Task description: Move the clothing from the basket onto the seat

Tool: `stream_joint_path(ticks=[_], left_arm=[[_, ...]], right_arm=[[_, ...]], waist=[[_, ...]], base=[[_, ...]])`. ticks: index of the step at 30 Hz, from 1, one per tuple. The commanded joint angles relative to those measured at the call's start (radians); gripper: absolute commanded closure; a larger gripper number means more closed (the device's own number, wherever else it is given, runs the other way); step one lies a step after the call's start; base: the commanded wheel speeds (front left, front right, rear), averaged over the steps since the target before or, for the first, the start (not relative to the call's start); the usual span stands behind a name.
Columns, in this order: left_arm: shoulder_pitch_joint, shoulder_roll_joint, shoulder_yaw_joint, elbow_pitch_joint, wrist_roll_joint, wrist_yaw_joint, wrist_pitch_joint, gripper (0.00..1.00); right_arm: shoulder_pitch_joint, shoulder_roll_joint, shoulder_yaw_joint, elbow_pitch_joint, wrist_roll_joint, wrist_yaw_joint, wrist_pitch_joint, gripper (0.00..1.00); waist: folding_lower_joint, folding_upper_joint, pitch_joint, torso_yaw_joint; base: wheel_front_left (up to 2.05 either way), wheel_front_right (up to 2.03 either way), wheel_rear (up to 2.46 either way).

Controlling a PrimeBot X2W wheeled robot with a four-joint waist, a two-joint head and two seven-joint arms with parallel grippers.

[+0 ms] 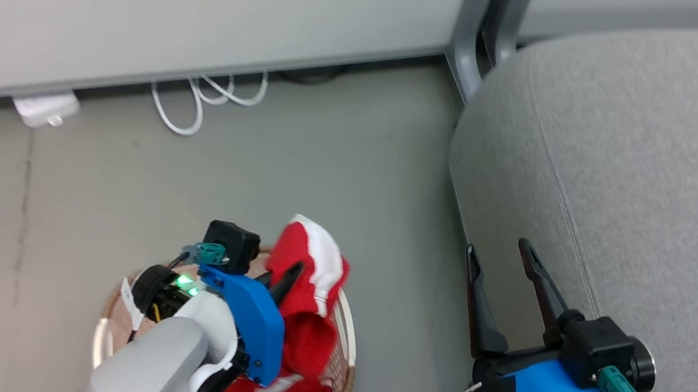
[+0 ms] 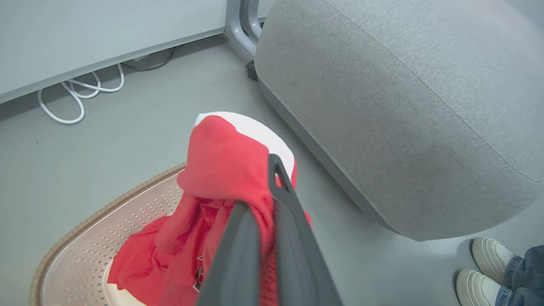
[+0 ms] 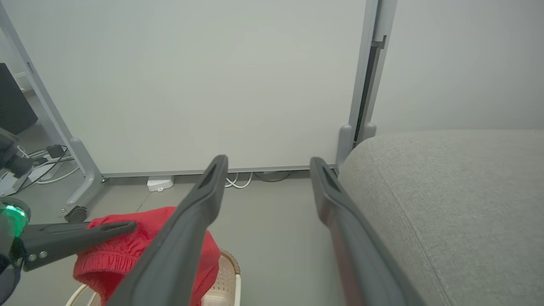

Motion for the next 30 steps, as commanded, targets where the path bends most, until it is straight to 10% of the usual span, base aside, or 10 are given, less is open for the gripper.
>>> stream_joint_path(ticks=[1,30], left_arm=[[-0.006,0.001,-0.013,-0.010,-0.011,-0.004,-0.002,1.00],[-0.272,0.002,-0.336,-0.180,-0.320,0.064,-0.054,1.00]], right_arm=[[0.019,-0.003,-0.001,-0.005,-0.007,0.000,0.005,0.00],[0.151,-0.003,0.016,-0.097,-0.014,0.000,0.096,0.00]], waist=[[0.0003,0.0000,-0.093,0.072],[0.0003,0.0000,-0.224,0.124]], base=[[0.00,0.00,0.00],[0.00,0.00,0.00]])
